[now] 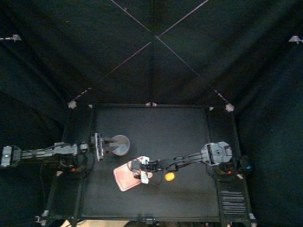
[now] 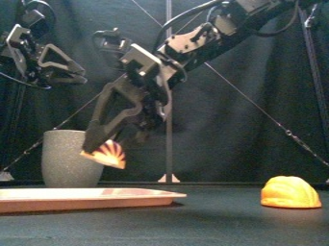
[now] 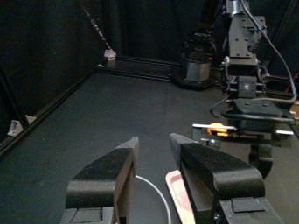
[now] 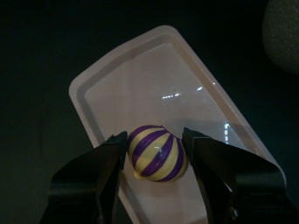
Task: Pick the onion then place it on the pink plate
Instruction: Drop onion on the pink plate and return to neutral
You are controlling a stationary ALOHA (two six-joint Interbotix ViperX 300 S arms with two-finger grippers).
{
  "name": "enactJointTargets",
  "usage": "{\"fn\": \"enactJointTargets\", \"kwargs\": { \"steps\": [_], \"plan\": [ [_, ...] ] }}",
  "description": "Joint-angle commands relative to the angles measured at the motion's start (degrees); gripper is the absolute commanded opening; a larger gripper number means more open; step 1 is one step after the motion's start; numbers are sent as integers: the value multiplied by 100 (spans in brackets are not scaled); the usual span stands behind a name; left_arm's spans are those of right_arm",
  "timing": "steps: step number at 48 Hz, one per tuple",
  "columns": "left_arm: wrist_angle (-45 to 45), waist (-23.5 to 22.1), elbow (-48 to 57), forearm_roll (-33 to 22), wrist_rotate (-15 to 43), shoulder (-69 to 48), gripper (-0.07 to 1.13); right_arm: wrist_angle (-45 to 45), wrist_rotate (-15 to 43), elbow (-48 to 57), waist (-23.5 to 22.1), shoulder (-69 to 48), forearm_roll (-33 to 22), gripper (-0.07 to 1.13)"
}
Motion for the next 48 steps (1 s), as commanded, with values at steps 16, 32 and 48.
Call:
{"fn": "enactJointTargets", "kwargs": {
  "steps": [16, 32, 48],
  "plan": [
    [-18, 62, 9, -9, 0, 9, 76, 9, -26, -536, -44, 9, -123, 99],
    [-18, 97, 70, -53, -9, 9, 76, -229, -26, 378, -167, -932, -325, 99],
    [-18, 97, 88, -79, 9, 0, 76, -1819, -53, 2180, -527, -2426, -378, 99]
  ]
}}
